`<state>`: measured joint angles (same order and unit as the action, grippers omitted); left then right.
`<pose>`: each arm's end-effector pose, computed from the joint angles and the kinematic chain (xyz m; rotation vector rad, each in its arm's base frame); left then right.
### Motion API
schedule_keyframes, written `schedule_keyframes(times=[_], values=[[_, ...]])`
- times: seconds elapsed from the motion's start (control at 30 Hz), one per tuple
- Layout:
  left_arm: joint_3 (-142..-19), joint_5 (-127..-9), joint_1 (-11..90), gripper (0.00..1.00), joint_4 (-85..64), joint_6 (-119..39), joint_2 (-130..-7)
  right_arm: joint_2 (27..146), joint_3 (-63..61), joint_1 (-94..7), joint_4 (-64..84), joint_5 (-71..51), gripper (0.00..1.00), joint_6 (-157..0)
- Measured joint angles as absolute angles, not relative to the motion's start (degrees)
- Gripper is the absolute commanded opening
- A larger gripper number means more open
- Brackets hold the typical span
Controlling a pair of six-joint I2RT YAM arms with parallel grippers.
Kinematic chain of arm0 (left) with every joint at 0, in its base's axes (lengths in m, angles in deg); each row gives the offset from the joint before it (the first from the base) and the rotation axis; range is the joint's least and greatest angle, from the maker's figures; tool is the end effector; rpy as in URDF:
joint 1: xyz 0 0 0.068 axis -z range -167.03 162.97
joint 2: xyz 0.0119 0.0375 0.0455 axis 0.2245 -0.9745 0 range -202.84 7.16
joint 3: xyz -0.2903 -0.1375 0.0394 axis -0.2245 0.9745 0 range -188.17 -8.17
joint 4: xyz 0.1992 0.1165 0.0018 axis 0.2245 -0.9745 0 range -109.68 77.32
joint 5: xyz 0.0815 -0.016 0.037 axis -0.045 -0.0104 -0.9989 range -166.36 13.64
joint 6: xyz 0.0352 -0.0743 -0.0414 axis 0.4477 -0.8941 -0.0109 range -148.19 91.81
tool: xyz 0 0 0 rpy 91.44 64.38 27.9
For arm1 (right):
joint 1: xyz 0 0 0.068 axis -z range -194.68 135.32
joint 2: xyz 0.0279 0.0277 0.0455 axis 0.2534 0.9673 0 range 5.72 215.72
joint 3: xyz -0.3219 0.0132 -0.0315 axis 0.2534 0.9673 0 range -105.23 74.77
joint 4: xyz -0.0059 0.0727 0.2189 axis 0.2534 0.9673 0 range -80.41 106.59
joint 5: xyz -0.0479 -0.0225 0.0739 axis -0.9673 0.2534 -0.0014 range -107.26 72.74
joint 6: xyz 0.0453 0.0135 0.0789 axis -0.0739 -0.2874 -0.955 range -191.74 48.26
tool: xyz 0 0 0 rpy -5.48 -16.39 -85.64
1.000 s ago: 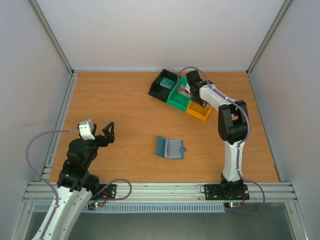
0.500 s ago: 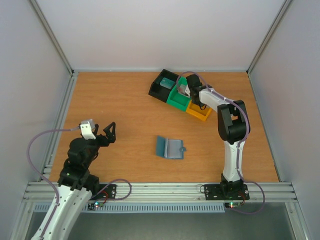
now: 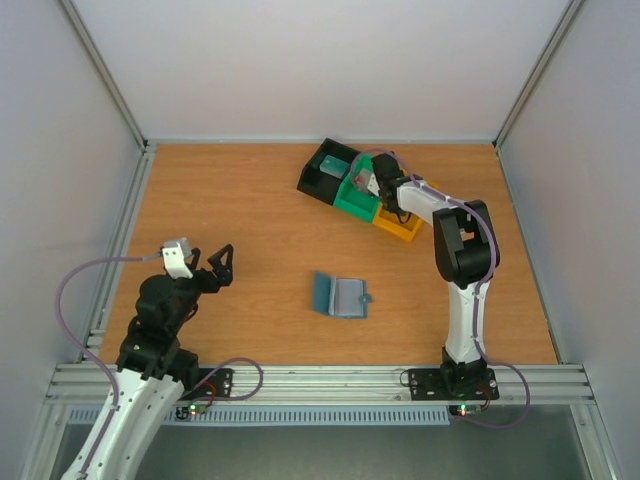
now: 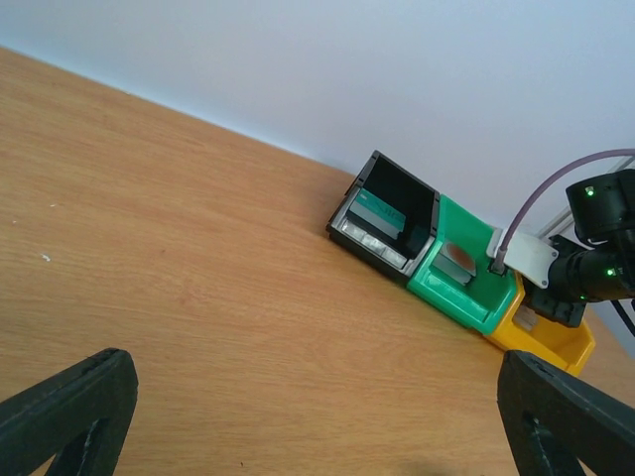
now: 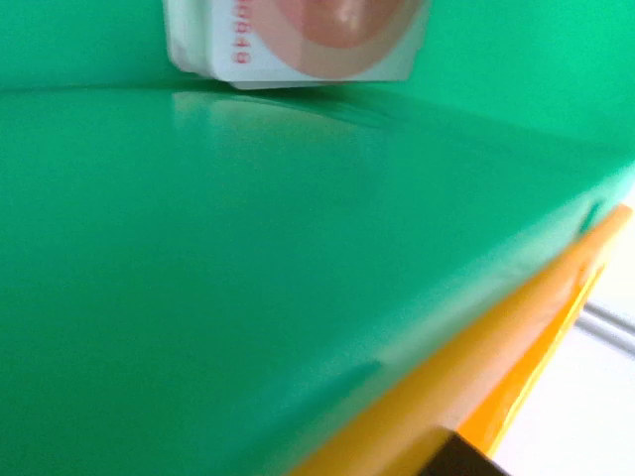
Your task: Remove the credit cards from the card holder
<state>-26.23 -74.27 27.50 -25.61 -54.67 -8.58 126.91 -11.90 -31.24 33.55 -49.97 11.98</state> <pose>0.0757 -0.0227 0.2389 -0.1594 1.7816 -0.5506 0.4607 0.0905 0.1911 -1.9886 1.9607 -1.1150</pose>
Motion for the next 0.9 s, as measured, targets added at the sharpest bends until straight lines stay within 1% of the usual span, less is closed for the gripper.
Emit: schedule_keyframes(times=[0.03, 0.17, 0.3, 0.4, 0.6, 0.7, 0.8, 0.9], values=[[-26.2, -74.2, 27.5, 0.99, -25.6, -54.7, -8.6, 126.9, -11.9, -31.2, 33.6, -49.8, 0.34, 11.6], [-25.9, -73.8, 27.5, 0.99, -25.2, -54.8, -8.6, 126.8, -11.1, -31.3, 33.6, -49.2, 0.40, 11.7], [-25.9, -73.4, 27.5, 0.99, -25.2, -54.8, -8.6, 126.5, -10.4, -31.3, 33.8, -48.7, 0.53, 11.5], [-25.9, -73.0, 27.5, 0.99, -25.0, -54.8, -8.6, 125.8, -10.3, -31.3, 34.7, -48.7, 0.59, 11.4], [-25.9, -72.7, 27.5, 0.99, -24.7, -54.8, -8.6, 122.4, -11.9, -31.6, 38.8, -48.2, 0.65, 7.1], [-25.8, -72.2, 27.5, 0.99, -24.2, -54.8, -8.6, 118.0, -13.9, -32.1, 42.0, -47.9, 0.66, 2.5], [-25.5, -71.5, 27.5, 0.99, -23.8, -54.8, -8.6, 111.9, -17.0, -33.2, 46.4, -46.8, 0.66, -5.4], [-25.2, -70.6, 27.5, 0.99, -23.1, -55.0, -8.7, 103.3, -18.5, -34.6, 51.8, -40.0, 0.67, -18.4]])
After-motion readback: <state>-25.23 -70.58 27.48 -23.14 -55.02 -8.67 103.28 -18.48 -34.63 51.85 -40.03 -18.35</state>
